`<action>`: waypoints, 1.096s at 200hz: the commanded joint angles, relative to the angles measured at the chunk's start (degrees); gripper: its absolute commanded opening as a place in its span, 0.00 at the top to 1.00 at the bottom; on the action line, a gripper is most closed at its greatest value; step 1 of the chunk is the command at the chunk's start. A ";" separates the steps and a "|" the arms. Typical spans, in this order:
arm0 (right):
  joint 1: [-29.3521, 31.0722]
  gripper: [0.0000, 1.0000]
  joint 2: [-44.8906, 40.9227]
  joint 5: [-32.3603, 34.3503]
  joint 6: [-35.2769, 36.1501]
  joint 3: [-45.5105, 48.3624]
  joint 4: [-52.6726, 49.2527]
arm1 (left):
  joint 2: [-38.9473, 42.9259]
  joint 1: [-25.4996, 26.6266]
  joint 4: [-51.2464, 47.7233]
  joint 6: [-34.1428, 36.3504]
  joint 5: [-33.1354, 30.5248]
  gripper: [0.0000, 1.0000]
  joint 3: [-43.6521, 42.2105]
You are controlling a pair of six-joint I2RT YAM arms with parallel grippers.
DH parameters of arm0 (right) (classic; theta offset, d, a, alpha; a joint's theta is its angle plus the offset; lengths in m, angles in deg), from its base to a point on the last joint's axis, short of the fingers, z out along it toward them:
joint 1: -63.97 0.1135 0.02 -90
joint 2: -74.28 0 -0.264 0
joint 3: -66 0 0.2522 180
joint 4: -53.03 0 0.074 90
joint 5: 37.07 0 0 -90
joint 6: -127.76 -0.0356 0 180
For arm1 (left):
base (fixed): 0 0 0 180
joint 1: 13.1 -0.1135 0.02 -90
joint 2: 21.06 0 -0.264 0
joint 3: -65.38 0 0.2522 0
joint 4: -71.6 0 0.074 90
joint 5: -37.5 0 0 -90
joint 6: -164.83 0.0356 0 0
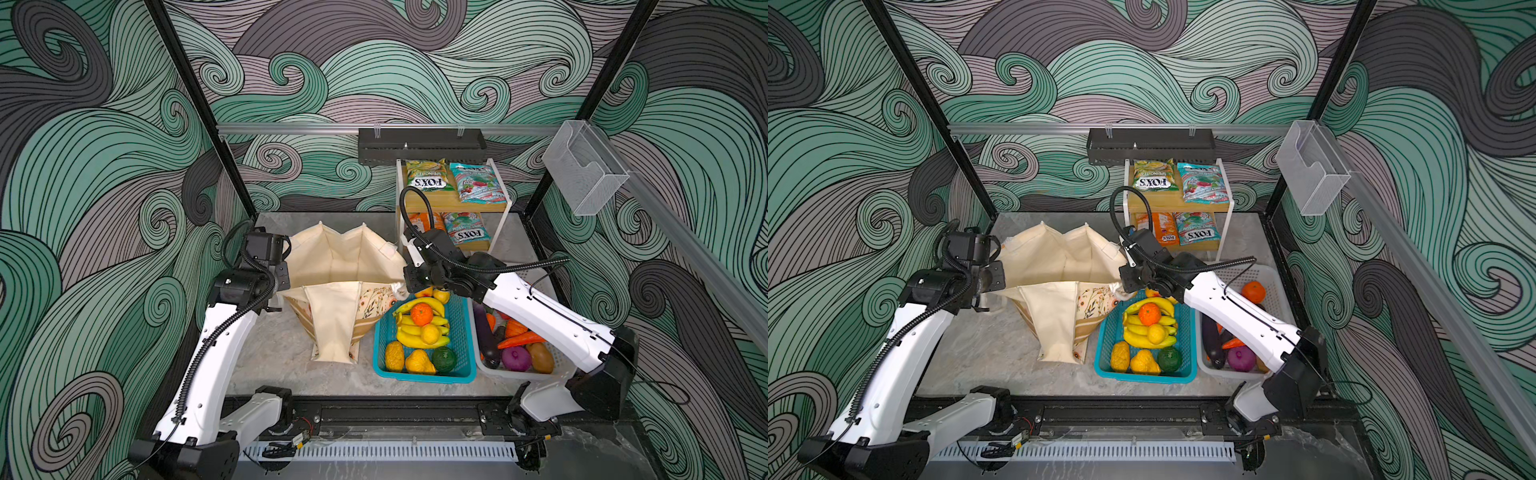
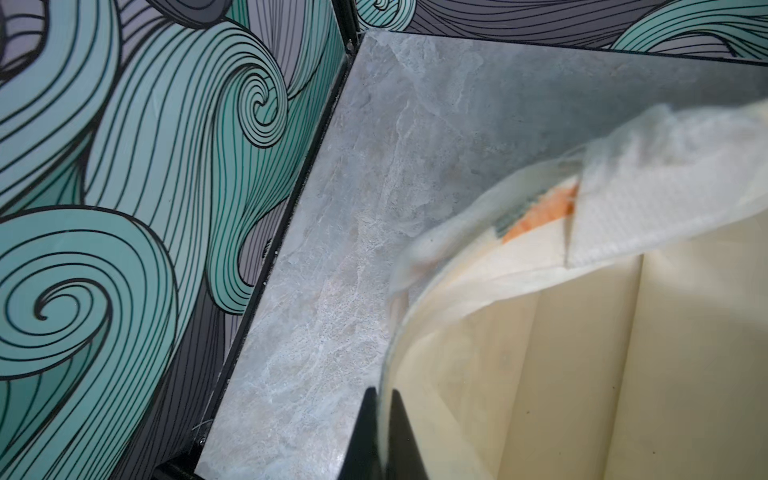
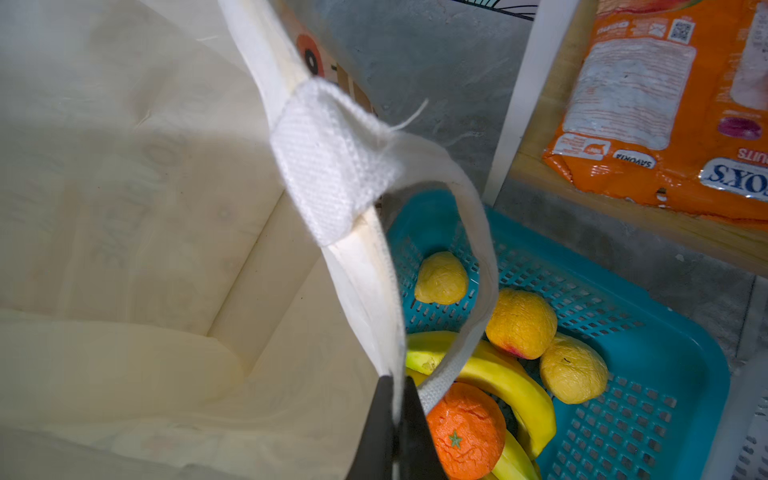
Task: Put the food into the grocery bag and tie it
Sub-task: 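Pull the bag rims apart with both grippers to open the tote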
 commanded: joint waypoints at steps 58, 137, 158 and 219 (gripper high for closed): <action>-0.09 0.96 0.32 -4.83 -2.26 3.67 4.52 | 4.63 -1.62 9.04 1.07 11.59 0.91 -5.78; 1.34 0.75 1.99 -9.13 -2.47 3.28 8.89 | 4.04 -1.63 13.00 2.37 19.40 0.33 -8.83; 1.40 0.71 2.09 -9.47 -2.45 3.44 9.58 | 2.15 -1.62 12.70 2.58 23.87 0.43 -8.90; 1.33 0.32 -1.34 -9.93 -1.35 4.13 10.78 | 3.43 -1.85 13.19 2.83 24.34 1.00 -9.45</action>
